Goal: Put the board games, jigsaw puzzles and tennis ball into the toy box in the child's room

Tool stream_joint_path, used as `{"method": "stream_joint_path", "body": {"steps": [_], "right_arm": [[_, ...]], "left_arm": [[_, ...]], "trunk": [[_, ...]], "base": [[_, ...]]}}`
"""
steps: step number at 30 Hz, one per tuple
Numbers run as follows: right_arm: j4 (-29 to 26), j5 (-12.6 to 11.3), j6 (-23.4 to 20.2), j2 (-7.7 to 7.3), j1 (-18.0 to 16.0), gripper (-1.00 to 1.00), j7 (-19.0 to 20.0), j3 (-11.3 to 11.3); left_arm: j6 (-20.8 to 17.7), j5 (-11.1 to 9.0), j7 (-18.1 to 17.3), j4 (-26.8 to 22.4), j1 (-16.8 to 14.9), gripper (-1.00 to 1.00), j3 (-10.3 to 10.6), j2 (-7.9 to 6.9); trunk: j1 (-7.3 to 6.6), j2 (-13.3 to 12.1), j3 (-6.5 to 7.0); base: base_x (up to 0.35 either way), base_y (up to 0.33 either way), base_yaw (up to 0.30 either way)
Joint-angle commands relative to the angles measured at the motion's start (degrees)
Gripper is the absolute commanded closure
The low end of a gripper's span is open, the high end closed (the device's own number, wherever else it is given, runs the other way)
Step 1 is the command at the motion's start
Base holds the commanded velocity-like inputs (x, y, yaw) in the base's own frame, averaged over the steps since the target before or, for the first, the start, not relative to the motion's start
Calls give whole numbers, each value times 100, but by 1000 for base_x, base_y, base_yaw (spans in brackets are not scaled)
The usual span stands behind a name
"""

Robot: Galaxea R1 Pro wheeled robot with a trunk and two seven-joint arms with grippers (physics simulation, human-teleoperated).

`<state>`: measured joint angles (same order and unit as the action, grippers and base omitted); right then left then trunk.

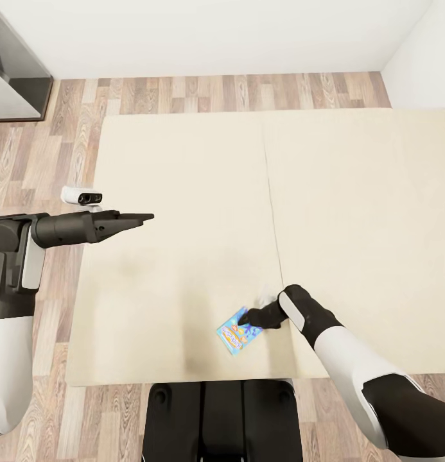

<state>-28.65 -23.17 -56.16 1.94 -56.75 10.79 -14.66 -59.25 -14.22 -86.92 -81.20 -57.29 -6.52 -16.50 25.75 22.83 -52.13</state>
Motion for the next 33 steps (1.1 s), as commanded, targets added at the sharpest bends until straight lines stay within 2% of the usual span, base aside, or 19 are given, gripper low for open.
{"method": "stream_joint_path", "body": {"steps": [1,11,24,33], "right_arm": [[-2,68,-17,-2,-3,-100,54,-14],[-1,67,-59,-1,-3,-100,63,-32],[-5,71,-52,29,-3,-100,69,-266],[-9,65,-4,35,-3,-100,74,-290]], "left_arm": [[-61,-2,-18,-1,-2,-100,1,-2],[-55,-1,-18,-1,-2,-100,-5,-2],[-60,-2,-18,-1,-2,-100,-7,-5],[-61,-2,-18,-1,-2,-100,-7,-41]], "trunk": [[3,9,-6],[3,9,-6],[3,9,-6],[3,9,-6]], "base": [[0,0,0],[0,0,0],[0,0,0],[0,0,0]]}}
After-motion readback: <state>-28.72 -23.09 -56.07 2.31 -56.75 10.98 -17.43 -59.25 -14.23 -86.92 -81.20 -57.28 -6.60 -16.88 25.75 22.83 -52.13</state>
